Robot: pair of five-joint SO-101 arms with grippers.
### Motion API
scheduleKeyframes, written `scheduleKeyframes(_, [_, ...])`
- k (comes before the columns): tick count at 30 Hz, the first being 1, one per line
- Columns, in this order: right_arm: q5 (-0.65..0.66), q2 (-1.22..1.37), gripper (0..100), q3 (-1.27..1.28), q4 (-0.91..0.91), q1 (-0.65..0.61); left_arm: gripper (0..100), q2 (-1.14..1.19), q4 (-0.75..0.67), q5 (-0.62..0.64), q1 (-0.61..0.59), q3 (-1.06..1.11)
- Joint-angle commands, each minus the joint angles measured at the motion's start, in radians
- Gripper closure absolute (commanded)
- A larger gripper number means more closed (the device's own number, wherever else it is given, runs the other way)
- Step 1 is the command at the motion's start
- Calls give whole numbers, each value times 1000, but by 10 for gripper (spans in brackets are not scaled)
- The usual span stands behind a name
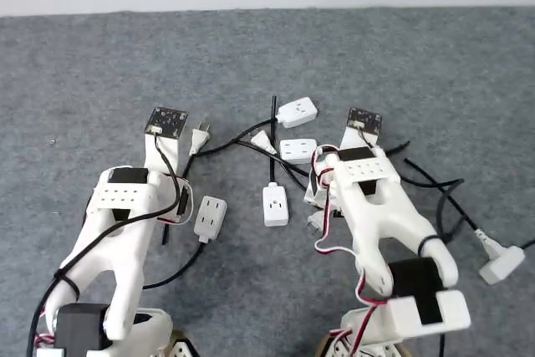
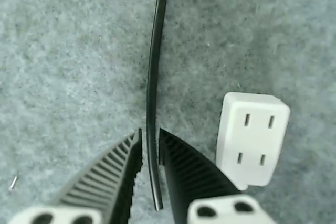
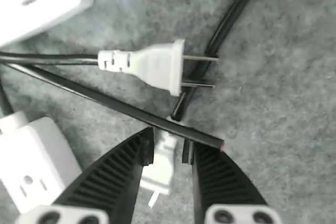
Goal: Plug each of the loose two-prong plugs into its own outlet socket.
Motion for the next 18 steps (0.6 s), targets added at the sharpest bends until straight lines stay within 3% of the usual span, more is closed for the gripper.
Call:
scheduleKeyframes(1, [-14, 54, 887, -107, 31, 25, 945, -25, -17, -9, -6, -7])
scheduleKeyframes(4, [-14, 139, 890, -178, 84, 22, 945, -25, -17, -9, -6, -7])
scheduleKeyframes(8, [-8, 156, 976, -229, 128, 22, 945, -25, -17, -9, -6, -7])
scheduleKeyframes(18, [104, -176, 991, -11, 48, 8, 945, -25, -15, -9, -2, -5])
